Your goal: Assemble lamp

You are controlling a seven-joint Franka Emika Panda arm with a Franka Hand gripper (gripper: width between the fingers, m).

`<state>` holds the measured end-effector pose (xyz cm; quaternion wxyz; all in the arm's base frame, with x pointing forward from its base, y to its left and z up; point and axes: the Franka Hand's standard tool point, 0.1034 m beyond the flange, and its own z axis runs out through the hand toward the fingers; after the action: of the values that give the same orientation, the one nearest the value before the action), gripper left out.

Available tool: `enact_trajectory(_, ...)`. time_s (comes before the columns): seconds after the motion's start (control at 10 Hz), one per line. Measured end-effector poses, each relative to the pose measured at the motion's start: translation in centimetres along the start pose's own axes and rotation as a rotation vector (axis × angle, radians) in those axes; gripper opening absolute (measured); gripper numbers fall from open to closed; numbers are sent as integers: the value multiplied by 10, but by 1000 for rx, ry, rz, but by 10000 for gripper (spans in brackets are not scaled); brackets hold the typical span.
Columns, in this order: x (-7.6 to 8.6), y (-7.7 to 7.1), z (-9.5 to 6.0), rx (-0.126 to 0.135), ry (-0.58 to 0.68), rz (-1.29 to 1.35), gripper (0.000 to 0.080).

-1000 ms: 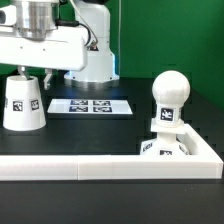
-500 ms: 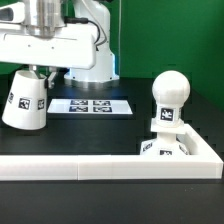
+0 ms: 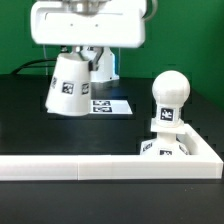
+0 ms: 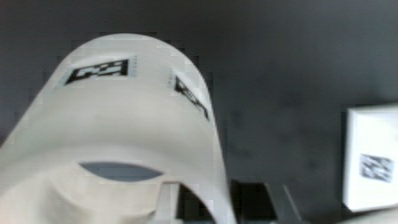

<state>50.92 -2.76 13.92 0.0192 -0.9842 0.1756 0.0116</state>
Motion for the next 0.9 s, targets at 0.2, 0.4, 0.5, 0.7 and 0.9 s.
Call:
enact_trajectory(0.2,18,-18,-13,-4,-19,3,44)
enact_trajectory(0.4,16,-16,-9,-8,-22,2,44)
enact_trajectory(0.5,16,-16,-9,-8,-22,2,44)
enact_trajectory(0.7,11,-34,-13,2,-21,0,44)
enact_trajectory(0.9,6,-75,-30,23,-19,55,44)
